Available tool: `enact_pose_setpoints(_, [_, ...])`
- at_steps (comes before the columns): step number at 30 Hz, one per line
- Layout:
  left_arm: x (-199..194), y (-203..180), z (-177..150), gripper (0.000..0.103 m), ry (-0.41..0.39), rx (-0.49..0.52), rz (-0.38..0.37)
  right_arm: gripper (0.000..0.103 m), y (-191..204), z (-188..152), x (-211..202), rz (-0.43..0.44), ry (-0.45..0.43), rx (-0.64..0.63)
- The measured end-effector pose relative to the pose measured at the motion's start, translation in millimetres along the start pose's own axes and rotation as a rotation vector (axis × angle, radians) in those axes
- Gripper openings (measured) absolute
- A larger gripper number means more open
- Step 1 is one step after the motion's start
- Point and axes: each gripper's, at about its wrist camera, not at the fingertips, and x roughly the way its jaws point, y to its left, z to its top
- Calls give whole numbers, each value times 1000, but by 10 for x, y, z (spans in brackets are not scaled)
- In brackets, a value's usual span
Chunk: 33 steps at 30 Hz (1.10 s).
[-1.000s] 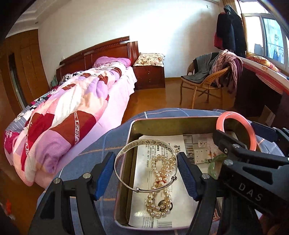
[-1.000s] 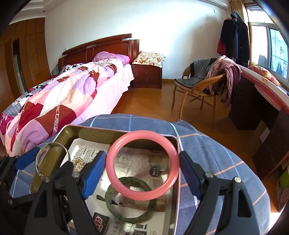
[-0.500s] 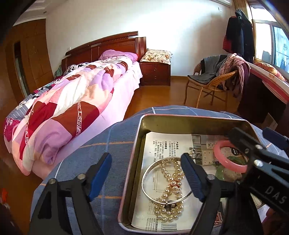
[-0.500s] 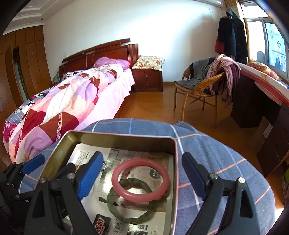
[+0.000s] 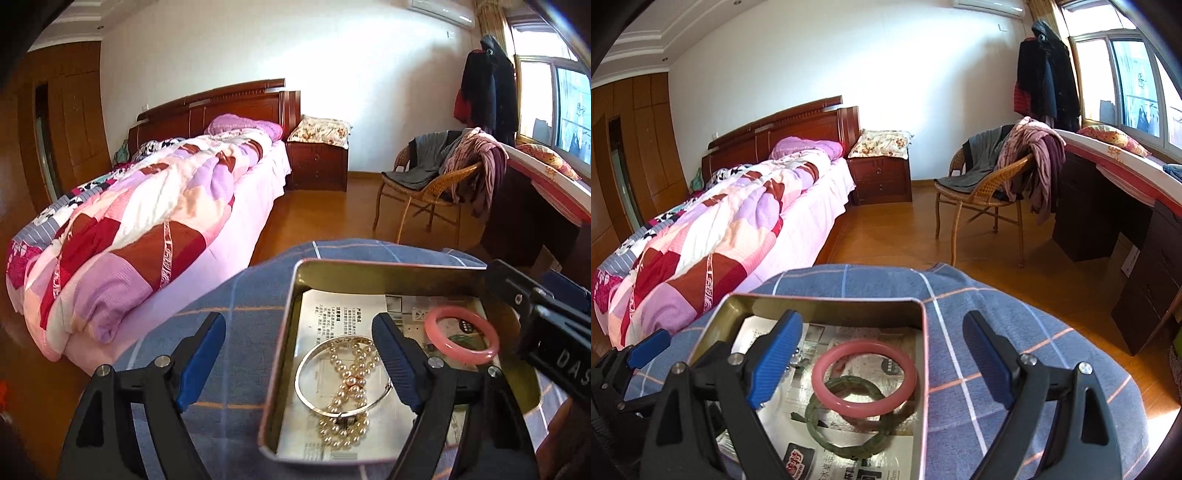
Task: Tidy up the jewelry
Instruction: 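Move both tools back over the remaining jewelry on the table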
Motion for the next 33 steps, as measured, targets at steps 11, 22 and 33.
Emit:
enact_pose_setpoints(11, [-597, 404, -303, 82, 17, -91, -2, 93, -116, -242, -466, -15, 36, 20])
enact_pose_setpoints(22, [-978, 351, -752, 82, 104, -65, 44, 93, -187, -576, -881, -6, 99, 6])
enact_pose_setpoints(33, [-1318, 451, -1037, 82, 125, -42, 44, 93, -169, -810, -1179, 21, 123, -36])
